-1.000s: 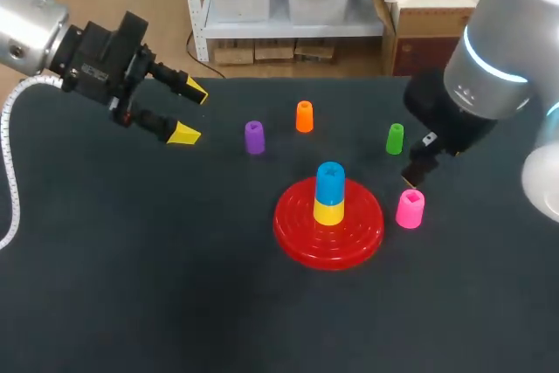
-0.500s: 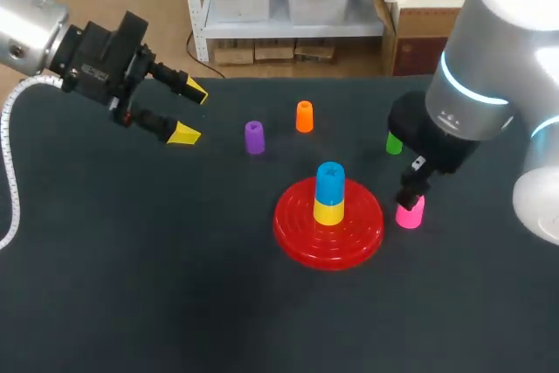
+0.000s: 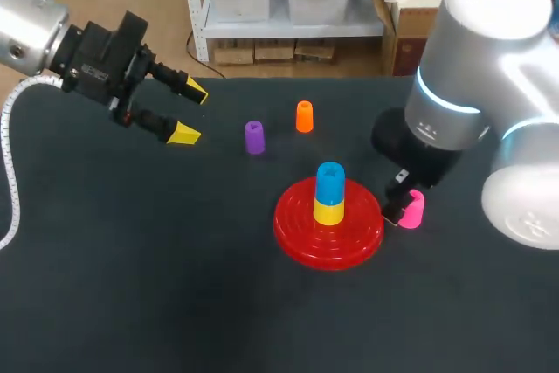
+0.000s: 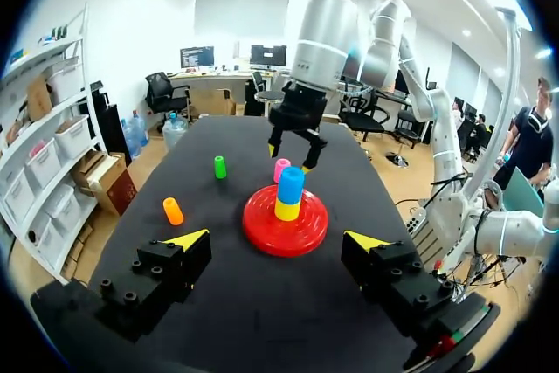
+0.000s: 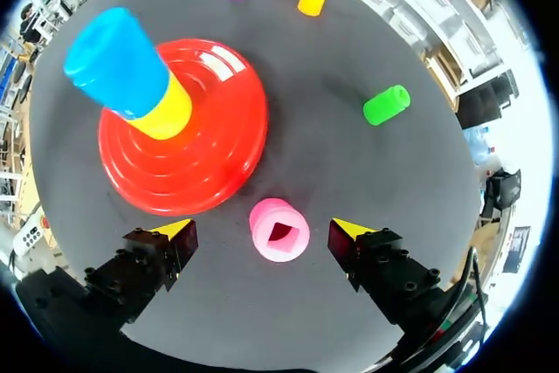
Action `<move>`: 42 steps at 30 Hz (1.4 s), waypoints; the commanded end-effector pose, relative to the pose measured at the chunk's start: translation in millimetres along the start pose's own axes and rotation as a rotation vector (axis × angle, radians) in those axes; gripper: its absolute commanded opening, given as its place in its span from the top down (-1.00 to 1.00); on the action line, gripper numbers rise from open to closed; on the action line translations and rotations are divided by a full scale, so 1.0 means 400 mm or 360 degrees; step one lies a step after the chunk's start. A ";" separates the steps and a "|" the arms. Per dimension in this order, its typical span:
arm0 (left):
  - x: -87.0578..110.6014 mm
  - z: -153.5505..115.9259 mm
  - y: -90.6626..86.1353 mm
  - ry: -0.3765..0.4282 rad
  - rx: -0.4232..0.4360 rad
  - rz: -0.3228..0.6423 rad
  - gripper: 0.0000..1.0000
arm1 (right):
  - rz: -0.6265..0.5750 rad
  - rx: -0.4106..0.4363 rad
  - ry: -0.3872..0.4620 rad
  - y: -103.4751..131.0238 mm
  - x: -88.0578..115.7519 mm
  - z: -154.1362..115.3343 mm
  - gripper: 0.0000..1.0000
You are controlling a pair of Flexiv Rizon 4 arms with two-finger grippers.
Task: Pick up and stack the cylinders on the red base in this order: pink,purple,orange,green
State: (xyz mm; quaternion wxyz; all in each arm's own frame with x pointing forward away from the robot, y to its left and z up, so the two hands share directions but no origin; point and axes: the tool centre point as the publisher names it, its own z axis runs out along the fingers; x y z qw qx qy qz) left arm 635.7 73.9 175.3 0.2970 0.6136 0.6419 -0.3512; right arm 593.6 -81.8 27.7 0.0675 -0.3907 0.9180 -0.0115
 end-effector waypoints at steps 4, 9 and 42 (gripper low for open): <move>0.002 -0.001 0.002 -0.0002 0.0003 0.0002 -1.00 | 0.0077 0.0076 -0.0031 -0.006 0.011 -0.002 -1.00; 0.002 -0.001 0.002 -0.0002 0.0003 0.0002 -1.00 | 0.0134 0.0070 -0.0089 -0.005 0.016 -0.004 -0.41; 0.002 -0.001 0.002 -0.0002 0.0003 0.0002 -1.00 | 0.0117 0.0010 -0.0030 -0.033 -0.002 0.006 -0.43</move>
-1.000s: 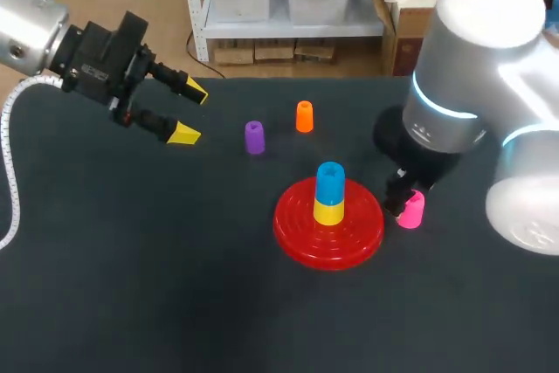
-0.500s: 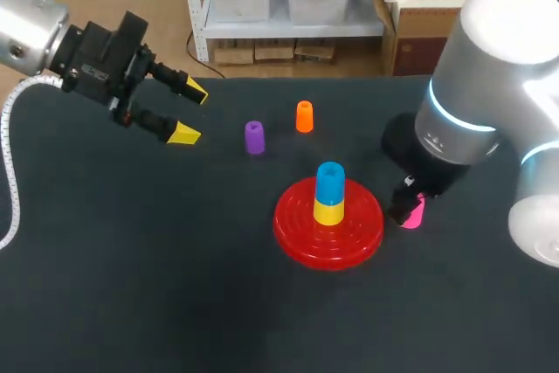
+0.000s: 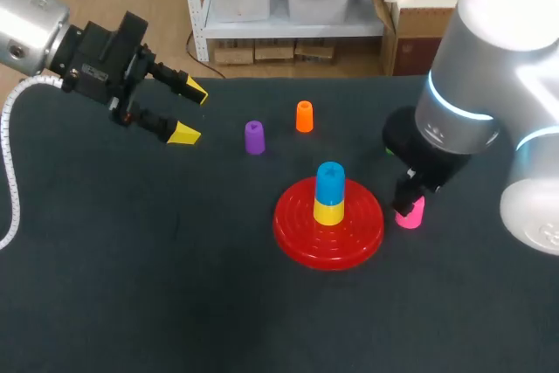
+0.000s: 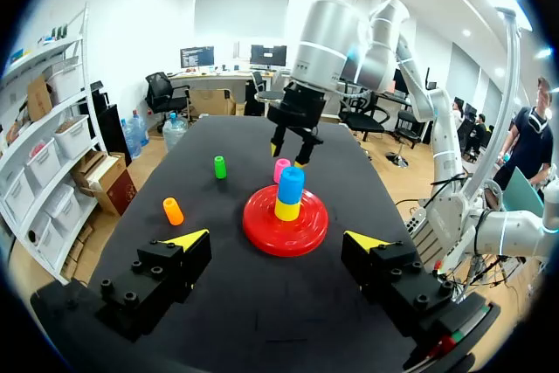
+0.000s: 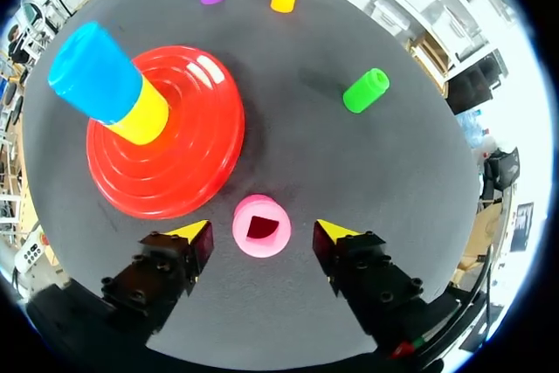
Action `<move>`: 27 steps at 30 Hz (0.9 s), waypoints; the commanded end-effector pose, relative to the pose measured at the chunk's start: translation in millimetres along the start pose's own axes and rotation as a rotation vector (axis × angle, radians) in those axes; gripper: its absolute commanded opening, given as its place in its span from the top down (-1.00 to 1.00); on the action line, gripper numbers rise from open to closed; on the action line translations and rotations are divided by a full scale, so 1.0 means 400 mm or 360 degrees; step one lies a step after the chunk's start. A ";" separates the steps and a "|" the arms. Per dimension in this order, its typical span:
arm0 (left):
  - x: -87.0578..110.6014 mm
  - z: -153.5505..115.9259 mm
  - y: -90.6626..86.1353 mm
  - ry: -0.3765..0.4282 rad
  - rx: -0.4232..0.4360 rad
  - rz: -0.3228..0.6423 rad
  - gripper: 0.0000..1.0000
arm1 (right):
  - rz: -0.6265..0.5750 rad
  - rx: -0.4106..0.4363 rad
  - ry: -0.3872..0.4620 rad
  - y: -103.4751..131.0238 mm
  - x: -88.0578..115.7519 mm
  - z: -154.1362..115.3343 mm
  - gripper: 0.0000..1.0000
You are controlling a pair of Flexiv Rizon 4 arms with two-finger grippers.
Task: Pick up and stack the cylinders on the red base in this order: pink,purple,orange,green
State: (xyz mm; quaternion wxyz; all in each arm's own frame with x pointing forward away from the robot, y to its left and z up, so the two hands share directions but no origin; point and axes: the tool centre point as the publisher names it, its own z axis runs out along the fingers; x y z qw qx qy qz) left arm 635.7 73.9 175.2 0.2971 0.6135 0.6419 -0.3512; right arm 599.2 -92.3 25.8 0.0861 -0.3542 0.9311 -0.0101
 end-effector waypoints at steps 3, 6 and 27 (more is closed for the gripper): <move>0.002 -0.001 0.002 -0.0002 0.0003 0.0002 -1.00 | -0.0015 -0.0025 0.0031 -0.004 -0.011 0.006 -0.43; 0.002 -0.001 0.002 -0.0002 0.0003 0.0002 -1.00 | -0.0027 -0.0036 0.0042 0.004 -0.008 0.009 -0.21; 0.002 -0.001 0.002 -0.0002 0.0003 0.0002 -1.00 | -0.0635 0.0192 -0.0235 0.028 -0.216 -0.328 1.00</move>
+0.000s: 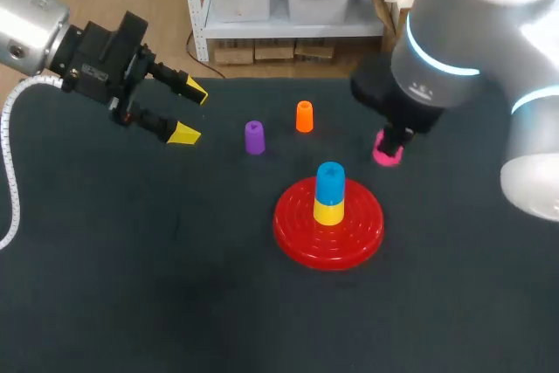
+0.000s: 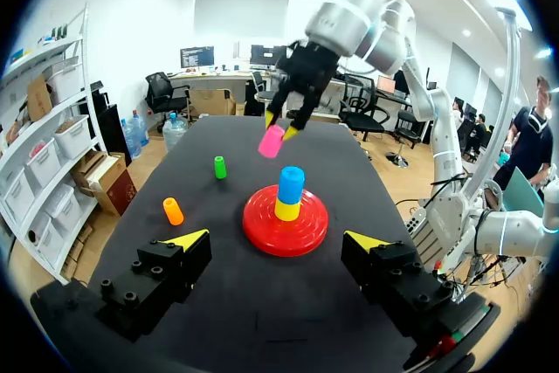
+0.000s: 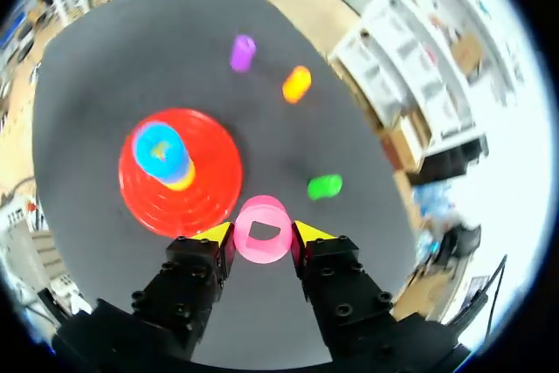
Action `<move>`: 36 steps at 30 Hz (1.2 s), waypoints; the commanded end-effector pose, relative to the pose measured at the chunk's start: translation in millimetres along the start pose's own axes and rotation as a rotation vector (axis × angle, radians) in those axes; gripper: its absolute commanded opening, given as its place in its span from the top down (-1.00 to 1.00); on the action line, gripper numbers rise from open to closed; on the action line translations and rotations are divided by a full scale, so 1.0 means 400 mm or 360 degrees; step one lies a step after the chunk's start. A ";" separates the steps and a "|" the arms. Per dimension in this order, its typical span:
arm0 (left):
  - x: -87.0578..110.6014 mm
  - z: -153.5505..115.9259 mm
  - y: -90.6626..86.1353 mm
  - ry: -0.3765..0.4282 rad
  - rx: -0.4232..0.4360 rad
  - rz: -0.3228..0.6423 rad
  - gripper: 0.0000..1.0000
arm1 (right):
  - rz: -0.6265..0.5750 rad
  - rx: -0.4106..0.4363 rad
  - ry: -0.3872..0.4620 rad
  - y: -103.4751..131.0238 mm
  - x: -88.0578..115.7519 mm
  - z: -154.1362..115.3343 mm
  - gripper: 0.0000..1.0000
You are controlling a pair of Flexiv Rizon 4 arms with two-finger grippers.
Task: Pick up and stack the cylinders on the red base in this order: pink,purple,orange,green
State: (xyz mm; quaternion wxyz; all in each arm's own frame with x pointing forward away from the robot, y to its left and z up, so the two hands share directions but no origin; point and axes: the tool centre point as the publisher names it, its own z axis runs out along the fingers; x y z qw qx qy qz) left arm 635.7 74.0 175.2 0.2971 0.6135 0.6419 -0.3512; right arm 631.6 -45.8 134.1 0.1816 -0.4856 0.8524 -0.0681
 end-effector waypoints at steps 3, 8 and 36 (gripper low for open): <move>0.002 -0.001 0.002 -0.0002 0.0003 0.0002 -1.00 | -0.0292 -0.0181 -0.0059 -0.001 -0.101 -0.092 1.00; 0.002 -0.001 0.002 -0.0002 0.0003 0.0002 -1.00 | -0.0470 -0.0359 -0.0093 0.022 -0.148 -0.094 1.00; 0.002 -0.001 0.002 -0.0002 0.0003 0.0002 -1.00 | -0.0731 -0.0620 0.0098 0.127 -0.143 0.002 1.00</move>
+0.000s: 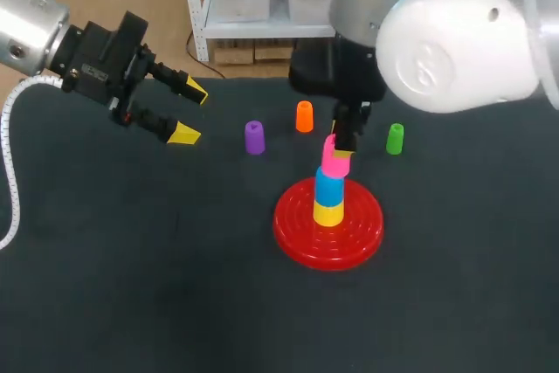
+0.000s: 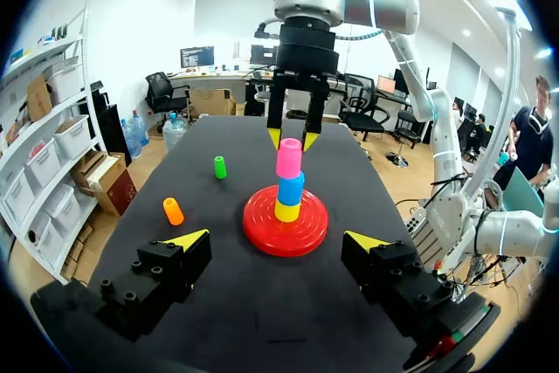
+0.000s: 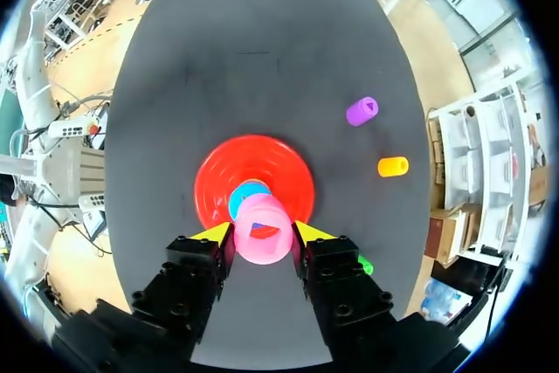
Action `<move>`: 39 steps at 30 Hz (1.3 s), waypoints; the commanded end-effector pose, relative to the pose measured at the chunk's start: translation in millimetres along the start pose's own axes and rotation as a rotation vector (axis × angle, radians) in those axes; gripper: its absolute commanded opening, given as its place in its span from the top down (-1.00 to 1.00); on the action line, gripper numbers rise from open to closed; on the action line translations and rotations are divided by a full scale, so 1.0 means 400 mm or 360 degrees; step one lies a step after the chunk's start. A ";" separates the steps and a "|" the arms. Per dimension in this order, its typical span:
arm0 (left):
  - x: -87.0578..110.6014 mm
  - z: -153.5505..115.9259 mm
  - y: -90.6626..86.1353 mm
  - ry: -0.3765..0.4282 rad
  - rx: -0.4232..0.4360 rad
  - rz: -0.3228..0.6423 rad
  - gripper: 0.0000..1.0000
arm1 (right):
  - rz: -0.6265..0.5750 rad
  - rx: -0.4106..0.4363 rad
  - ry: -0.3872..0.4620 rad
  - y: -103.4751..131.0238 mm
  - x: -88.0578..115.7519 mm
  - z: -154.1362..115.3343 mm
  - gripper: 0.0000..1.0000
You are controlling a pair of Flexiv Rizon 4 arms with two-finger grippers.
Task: Pick up and stack the cylinders on the red base in this order: pink,purple,orange,green
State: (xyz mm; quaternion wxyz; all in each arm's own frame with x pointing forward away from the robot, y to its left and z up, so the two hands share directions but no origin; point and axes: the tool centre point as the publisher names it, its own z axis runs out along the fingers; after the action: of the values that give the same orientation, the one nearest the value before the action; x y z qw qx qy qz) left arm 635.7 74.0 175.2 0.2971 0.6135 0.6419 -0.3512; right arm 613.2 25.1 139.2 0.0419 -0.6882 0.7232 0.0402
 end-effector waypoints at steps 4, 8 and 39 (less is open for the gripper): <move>0.002 -0.001 0.002 -0.0002 0.0003 0.0003 -1.00 | -0.0020 -0.0008 -0.0012 -0.015 -0.021 0.013 1.00; 0.002 -0.001 0.002 -0.0002 0.0003 0.0003 -1.00 | -0.0060 -0.0009 0.0009 -0.009 -0.027 0.008 1.00; 0.002 -0.001 0.002 -0.0002 0.0003 0.0003 -1.00 | 0.0139 -0.0038 0.0000 -0.001 0.001 0.050 -1.00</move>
State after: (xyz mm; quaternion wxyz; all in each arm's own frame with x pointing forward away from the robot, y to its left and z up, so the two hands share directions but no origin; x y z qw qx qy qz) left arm 635.7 74.0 175.2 0.2971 0.6135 0.6419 -0.3512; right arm 614.9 34.3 116.8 0.0239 -0.6573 0.7516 0.0499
